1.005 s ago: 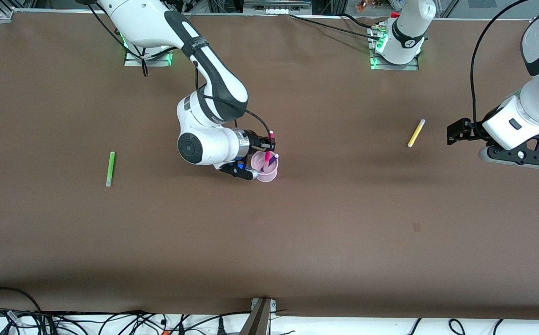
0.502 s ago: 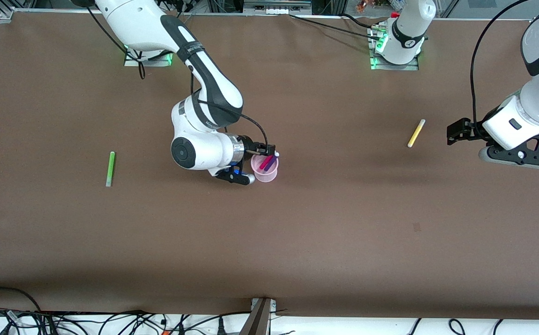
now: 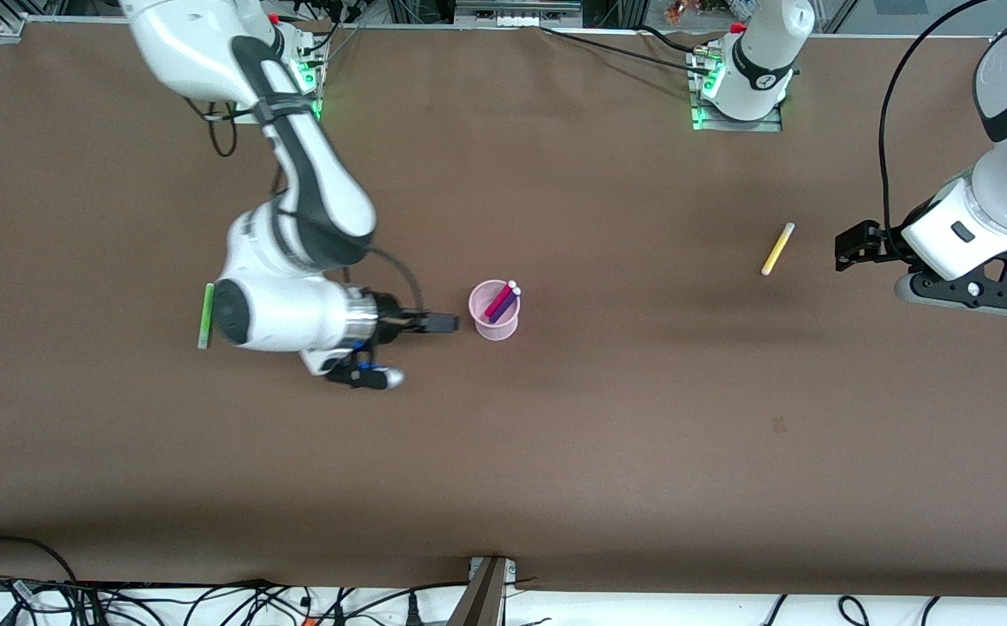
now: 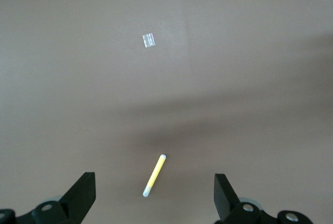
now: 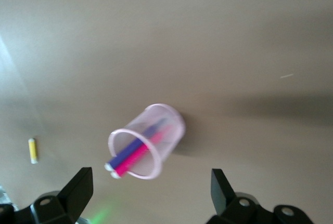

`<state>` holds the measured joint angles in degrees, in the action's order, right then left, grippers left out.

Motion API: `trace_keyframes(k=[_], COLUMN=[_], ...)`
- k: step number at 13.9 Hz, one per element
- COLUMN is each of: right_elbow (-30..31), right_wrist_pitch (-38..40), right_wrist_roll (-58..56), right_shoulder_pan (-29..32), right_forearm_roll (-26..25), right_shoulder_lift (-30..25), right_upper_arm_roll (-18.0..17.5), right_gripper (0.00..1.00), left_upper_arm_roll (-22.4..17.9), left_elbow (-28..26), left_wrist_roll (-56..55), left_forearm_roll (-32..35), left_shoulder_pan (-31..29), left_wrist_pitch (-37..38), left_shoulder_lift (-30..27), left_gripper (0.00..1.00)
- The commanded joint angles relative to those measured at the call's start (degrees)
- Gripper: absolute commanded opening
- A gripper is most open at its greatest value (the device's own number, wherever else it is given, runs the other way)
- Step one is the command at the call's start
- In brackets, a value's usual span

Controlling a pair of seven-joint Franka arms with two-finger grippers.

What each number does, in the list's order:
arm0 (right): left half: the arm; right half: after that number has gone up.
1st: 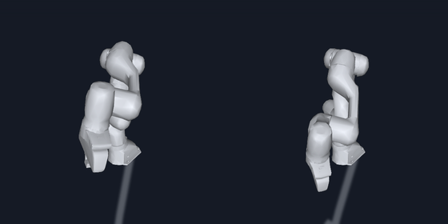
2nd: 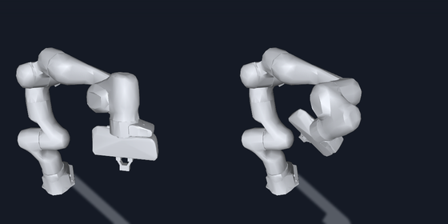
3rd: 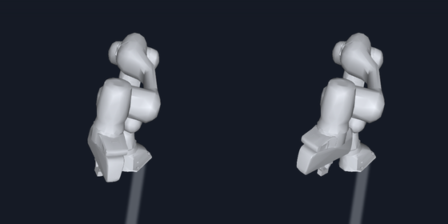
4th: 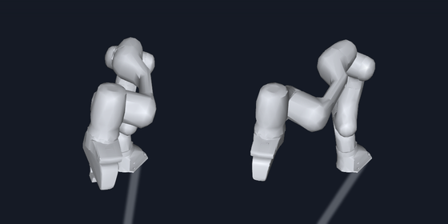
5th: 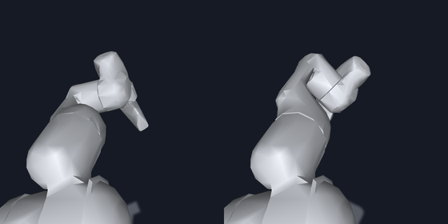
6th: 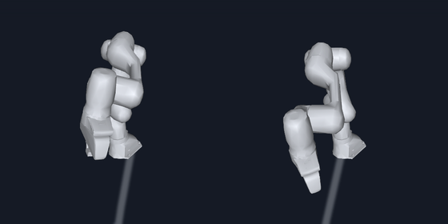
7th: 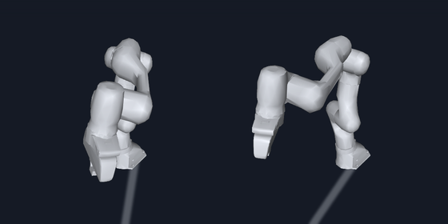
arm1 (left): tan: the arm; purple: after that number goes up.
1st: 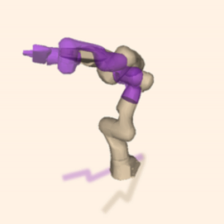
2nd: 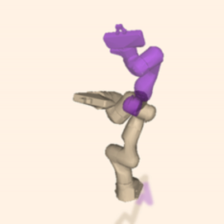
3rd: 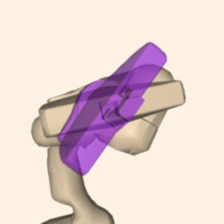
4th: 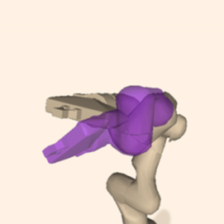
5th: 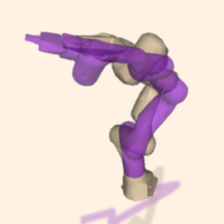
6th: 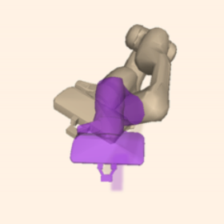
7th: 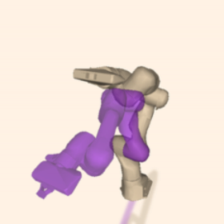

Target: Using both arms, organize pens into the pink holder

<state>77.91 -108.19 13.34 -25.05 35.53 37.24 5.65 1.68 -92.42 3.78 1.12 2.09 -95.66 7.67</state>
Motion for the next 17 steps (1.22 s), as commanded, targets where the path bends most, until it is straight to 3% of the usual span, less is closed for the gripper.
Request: trace_keyframes(k=[1,6,10,12,17], right_elbow=[0.75,4.26,9.18,9.89,8.05], right_wrist_pitch=[2.19,10.09,13.18,13.35,13.88], right_wrist_roll=[1.59,0.04,-9.81,-10.52,-10.97], right_shoulder_pan=[-0.43,-0.17,-0.17,-0.17,0.18], right_forearm_roll=[-12.79,-26.46,-29.55,-32.62,-32.19], right_shoulder_lift=[-6.37,-18.67,-26.59,-28.45,-28.37], right_upper_arm_roll=[0.07,4.62,10.95,11.4,12.9], right_gripper=[1.0,1.0,1.0,1.0,1.0], left_upper_arm_roll=[0.17,0.17,0.17,0.17,0.17], left_elbow=[0.4,0.31,0.22,0.22,0.14], left_wrist_roll=[0.53,0.53,0.53,0.53,0.53], left_forearm_roll=[0.9,0.9,0.9,0.9,0.9], left_shoulder_pan=[-0.16,-0.16,-0.16,-0.16,-0.16], left_wrist_pitch=[0.56,0.47,0.47,0.39,0.3], left_shoulder_lift=[-0.11,-0.02,0.07,0.07,0.07], left_gripper=[1.0,1.0,1.0,1.0,1.0])
